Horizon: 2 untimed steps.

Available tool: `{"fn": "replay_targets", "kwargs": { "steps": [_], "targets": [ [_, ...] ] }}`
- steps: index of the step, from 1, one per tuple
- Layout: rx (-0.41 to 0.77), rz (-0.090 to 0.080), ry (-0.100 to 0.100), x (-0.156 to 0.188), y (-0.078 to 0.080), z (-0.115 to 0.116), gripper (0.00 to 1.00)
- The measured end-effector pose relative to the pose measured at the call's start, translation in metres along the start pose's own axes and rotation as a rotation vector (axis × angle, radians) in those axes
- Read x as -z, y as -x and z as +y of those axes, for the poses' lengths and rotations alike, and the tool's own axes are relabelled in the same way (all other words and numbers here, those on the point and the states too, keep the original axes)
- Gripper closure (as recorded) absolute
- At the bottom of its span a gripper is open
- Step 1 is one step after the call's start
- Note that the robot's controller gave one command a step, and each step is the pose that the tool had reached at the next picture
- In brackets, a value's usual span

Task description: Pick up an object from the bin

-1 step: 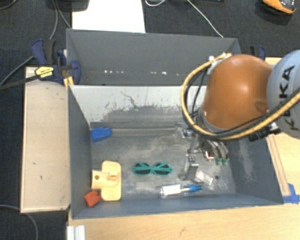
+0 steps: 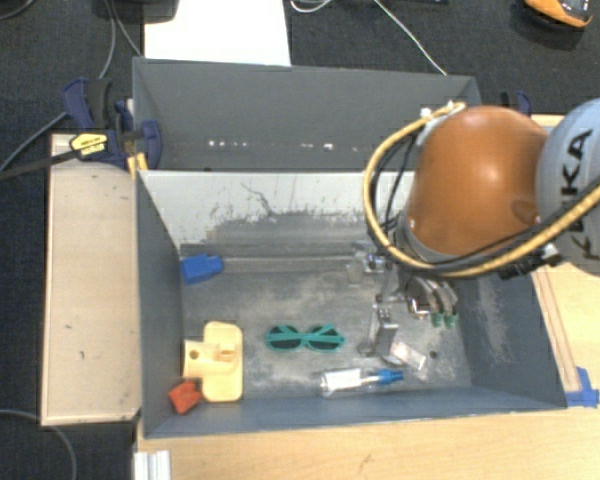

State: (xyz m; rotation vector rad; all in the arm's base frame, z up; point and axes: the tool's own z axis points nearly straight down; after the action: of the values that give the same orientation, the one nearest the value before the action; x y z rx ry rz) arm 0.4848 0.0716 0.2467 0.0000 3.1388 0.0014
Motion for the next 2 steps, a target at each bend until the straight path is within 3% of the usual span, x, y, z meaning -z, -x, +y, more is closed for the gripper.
{"fn": "replay_targets", "kwargs": {
  "steps": [1, 2],
  "targets": [
    [0.096, 0.006, 0.0, -0.101, -0.002, -0.006, 0.0],
    [0.074, 0.0, 0.0, -0.108, 0.004, -0.022, 0.0]
  ]
}}
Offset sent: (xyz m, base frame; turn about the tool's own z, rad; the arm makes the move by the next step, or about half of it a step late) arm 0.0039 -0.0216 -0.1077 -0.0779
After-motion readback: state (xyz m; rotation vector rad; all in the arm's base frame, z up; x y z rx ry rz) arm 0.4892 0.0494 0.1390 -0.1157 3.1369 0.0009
